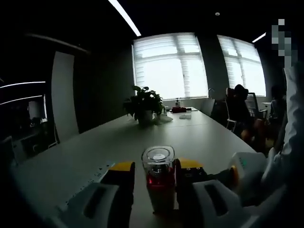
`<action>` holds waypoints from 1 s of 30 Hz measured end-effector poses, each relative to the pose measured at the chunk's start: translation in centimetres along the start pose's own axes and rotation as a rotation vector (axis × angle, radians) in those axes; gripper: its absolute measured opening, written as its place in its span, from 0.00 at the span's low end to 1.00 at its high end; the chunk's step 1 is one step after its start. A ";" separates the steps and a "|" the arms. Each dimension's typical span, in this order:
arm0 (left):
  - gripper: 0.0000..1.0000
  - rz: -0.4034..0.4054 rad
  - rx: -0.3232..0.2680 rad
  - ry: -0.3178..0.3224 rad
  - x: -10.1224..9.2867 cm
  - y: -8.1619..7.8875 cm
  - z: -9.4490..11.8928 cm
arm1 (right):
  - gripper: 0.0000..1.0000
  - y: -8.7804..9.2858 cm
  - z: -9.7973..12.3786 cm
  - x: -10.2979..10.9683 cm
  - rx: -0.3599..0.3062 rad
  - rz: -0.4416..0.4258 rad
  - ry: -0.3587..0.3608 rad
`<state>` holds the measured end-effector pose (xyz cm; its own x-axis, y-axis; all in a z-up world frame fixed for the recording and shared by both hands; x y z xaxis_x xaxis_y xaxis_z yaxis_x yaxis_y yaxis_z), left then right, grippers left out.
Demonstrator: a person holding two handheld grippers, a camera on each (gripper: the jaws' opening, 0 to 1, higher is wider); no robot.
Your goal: Arrange the skincare products in the storage area until every visible bottle or jar stands upright without overlapping.
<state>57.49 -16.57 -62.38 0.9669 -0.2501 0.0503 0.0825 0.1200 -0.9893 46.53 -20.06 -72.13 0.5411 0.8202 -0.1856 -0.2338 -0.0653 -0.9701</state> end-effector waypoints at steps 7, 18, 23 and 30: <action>0.41 0.026 0.008 0.002 -0.5 -0.6 0.6 | 0.47 -0.6 0.5 -0.5 -0.008 0.038 -0.033; 0.50 0.061 -0.023 -0.045 -1.0 -1.4 2.5 | 0.63 -1.0 2.3 -2.5 0.004 0.102 -0.077; 0.54 0.055 -0.004 -0.080 -1.5 -1.9 4.0 | 0.76 -1.8 2.7 -3.6 0.025 0.102 -0.124; 0.63 0.081 0.002 -0.155 -3.3 -2.2 6.5 | 0.85 -3.8 3.5 -4.2 0.041 0.104 -0.202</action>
<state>55.67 -9.77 -59.53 0.9961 -0.0879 -0.0090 0.0031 0.1360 -0.9907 42.34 -21.22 -67.07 0.3405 0.9077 -0.2451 -0.3151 -0.1355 -0.9394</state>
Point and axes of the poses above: the point that each gripper's makers call its tool centre point, and the gripper's own axes: z roughly backward along the fingers, x roughly to its left, y roughly out of its underside, the point moved 10 cm from there along z, roughly backward along the fingers, and after that the axes turned 2 degrees about z, right-handed, at the moved point
